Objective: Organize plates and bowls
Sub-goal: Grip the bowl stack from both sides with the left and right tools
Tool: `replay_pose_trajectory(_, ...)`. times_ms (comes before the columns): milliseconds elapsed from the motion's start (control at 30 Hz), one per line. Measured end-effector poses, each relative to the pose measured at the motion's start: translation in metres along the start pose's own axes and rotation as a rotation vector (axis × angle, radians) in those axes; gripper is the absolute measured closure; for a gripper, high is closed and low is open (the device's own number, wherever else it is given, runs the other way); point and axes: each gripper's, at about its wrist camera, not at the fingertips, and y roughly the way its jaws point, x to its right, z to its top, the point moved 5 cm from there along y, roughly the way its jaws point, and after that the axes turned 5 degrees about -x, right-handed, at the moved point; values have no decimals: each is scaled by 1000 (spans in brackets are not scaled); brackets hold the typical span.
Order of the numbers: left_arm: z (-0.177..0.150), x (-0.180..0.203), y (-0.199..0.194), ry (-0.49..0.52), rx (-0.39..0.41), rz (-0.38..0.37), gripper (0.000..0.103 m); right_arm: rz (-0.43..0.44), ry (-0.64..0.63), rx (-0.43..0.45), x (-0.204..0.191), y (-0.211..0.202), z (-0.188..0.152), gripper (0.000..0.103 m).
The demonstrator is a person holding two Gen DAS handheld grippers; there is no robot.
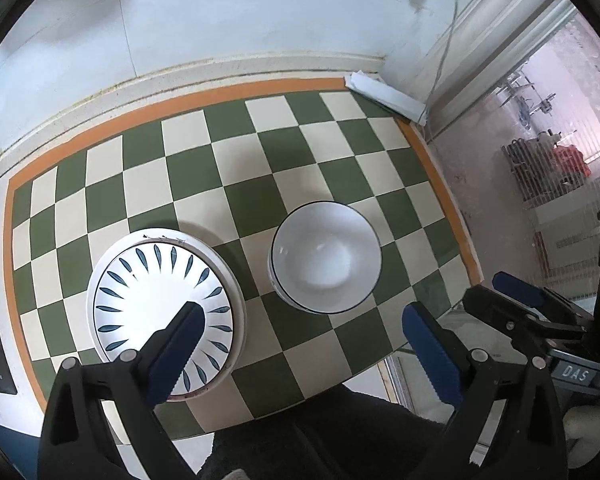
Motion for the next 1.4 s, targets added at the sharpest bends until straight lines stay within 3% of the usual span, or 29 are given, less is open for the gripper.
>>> replay_pose_trajectory(133,11,-11,24,-33,-49,-22,1,42,23,-23,5,17,4,9)
replay_pose_trajectory(400,45,-44,86,-126,-161,-28,2,266,155,-150,22,97,9,9)
replay_pose_trajectory(633,70,-47,141,-117,-284,-53,2,395,233,-220,26,160,12,9)
replay_pose_trajectory(867,74,-36,187,-59,-411,-85,5,491,277,-252,28,200,15,9)
replay_pose_trajectory(1067,65,-25,199,-21,-441,-156,14,523,285,-270,31,219,18,17)
replay_pose_trajectory(1133,63,-23,199,-19,-439,-189,23,523,285,-280,31,223,19,21)
replay_pose_trajectory(1233,63,-19,197,-21,-430,-252,35,501,282,-298,31,231,19,35)
replay_pose_trajectory(1300,62,-19,196,-18,-408,-248,36,489,284,-295,32,235,18,43)
replay_pose_trajectory(1400,61,-18,194,-19,-379,-236,36,492,280,-286,32,236,18,44)
